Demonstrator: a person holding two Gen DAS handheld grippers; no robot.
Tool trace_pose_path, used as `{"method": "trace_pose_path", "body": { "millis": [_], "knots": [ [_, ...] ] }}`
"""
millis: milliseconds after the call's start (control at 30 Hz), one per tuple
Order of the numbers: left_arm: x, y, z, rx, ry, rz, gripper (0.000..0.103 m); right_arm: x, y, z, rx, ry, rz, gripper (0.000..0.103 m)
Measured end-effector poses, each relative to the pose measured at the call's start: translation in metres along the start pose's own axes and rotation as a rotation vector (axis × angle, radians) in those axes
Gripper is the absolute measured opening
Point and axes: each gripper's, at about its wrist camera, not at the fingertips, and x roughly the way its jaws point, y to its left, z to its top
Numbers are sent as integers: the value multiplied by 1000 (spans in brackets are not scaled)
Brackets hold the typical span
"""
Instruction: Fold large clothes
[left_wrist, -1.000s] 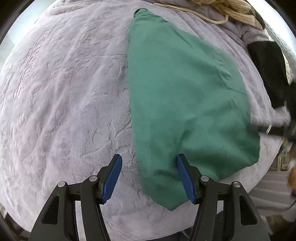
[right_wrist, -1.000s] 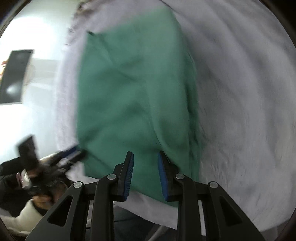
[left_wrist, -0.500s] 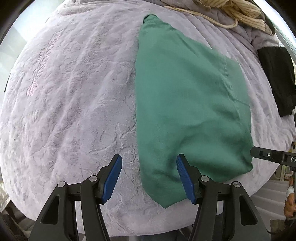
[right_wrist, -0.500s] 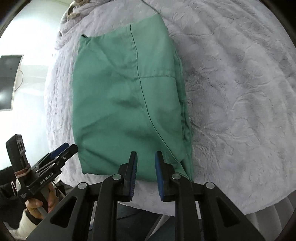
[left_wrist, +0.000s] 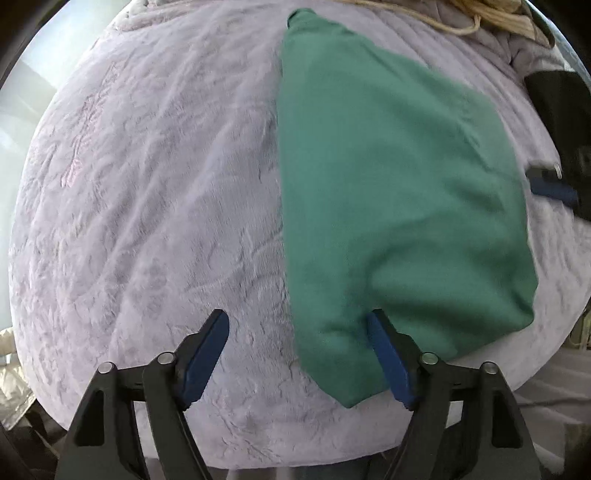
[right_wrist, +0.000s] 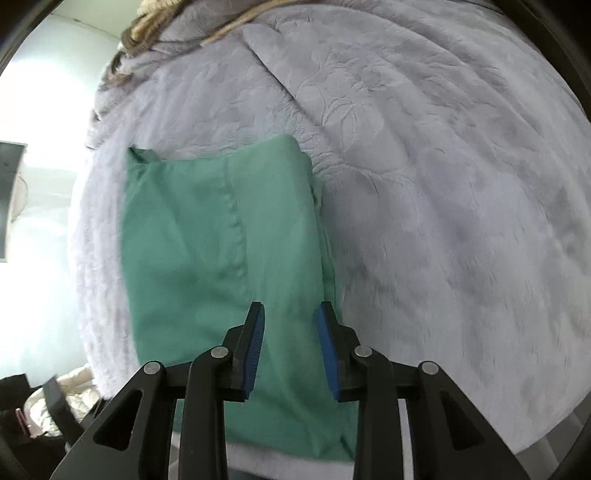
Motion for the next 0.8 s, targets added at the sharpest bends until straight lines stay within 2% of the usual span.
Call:
{"method": "trace_pose_path", "body": {
  "millis": [100, 233, 367, 467, 600, 667, 700, 733, 767, 800],
  "knots": [
    [-3, -2, -2, -1, 0, 3, 78, 35, 2, 10, -19, 40, -97, 33],
    [-12, 0, -2, -16, -10, 0, 78, 47, -7, 19, 0, 43, -138, 37],
    [-25, 7, -1, -46, -38, -5, 78, 26, -13, 23, 16, 24, -160, 37],
    [-34, 10, 6, -62, -61, -2, 78, -1, -4, 11, -12, 10, -108, 41],
    [-43, 5, 18, -55, -90, 21, 79, -24, 11, -19, -49, -4, -94, 63],
    [-44, 0, 27, -50, -98, 16, 79, -27, 22, -37, -56, -13, -96, 65],
    [-44, -2, 30, -45, -94, 13, 92, -29, 23, -41, -54, -15, -102, 65],
    [-44, -5, 32, -38, -91, 12, 100, -30, 24, -46, -51, -15, -109, 65],
    [-46, -8, 33, -33, -100, 15, 103, -30, 26, -53, -45, -14, -120, 65],
    [-47, -11, 34, -21, -111, 18, 102, -32, 27, -55, -42, -15, -129, 70]
  ]
}}
